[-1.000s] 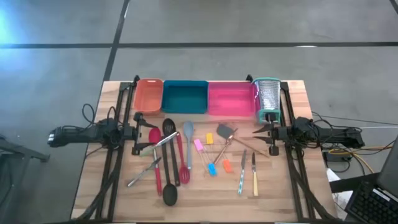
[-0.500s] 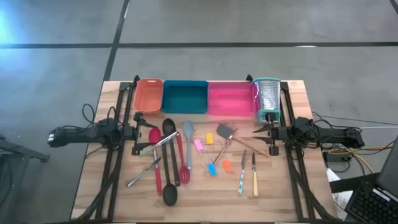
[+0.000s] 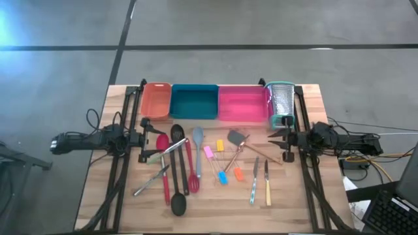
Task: Pick & Place Kitchen Items
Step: Put the green knife into the orange bin
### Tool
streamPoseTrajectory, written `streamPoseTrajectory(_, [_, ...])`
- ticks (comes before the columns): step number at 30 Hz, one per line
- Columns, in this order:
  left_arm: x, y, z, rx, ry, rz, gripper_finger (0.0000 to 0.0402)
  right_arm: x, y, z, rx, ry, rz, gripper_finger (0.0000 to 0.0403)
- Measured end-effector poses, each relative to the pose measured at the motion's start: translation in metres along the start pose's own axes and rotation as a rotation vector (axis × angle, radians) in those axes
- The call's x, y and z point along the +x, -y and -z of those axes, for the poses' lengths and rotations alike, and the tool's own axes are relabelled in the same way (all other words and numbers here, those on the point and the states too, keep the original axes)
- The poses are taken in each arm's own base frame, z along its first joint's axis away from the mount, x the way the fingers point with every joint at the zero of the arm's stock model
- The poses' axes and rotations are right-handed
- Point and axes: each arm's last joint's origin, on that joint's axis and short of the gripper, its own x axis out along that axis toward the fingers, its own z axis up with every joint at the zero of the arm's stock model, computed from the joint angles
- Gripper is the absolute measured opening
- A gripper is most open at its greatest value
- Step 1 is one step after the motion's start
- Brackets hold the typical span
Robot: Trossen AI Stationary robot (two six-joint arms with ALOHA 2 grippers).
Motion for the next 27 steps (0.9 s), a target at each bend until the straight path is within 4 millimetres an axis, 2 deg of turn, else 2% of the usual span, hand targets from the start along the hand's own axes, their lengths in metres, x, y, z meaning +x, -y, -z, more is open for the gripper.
streamPoseTrajectory(4, [0.0,0.0,0.0,0.0,0.0,0.0,0.0337,-0.002,0.006,-0.016,-0.013,0.169,0.062,0.0072])
streamPoseTrajectory(6, [0.0,0.0,0.0,0.0,0.0,0.0,0.0337,-0.003,0.008,-0.023,0.034,0.239,0.078,0.0076])
streamPoseTrajectory(9, [0.0,0.0,0.0,0.0,0.0,0.0,0.0337,-0.004,0.009,-0.026,0.17,0.277,0.07,0.0081])
streamPoseTrajectory(12, [0.0,0.0,0.0,0.0,0.0,0.0,0.0337,-0.005,0.01,-0.028,0.202,0.306,0.07,0.0085])
streamPoseTrajectory(22, [0.0,0.0,0.0,0.0,0.0,0.0,0.0337,-0.009,0.013,-0.038,0.194,0.417,0.1,0.0081])
streamPoseTrajectory(27, [0.0,0.0,0.0,0.0,-0.001,0.0,0.0337,-0.009,0.019,-0.041,0.101,0.414,0.281,0.0071])
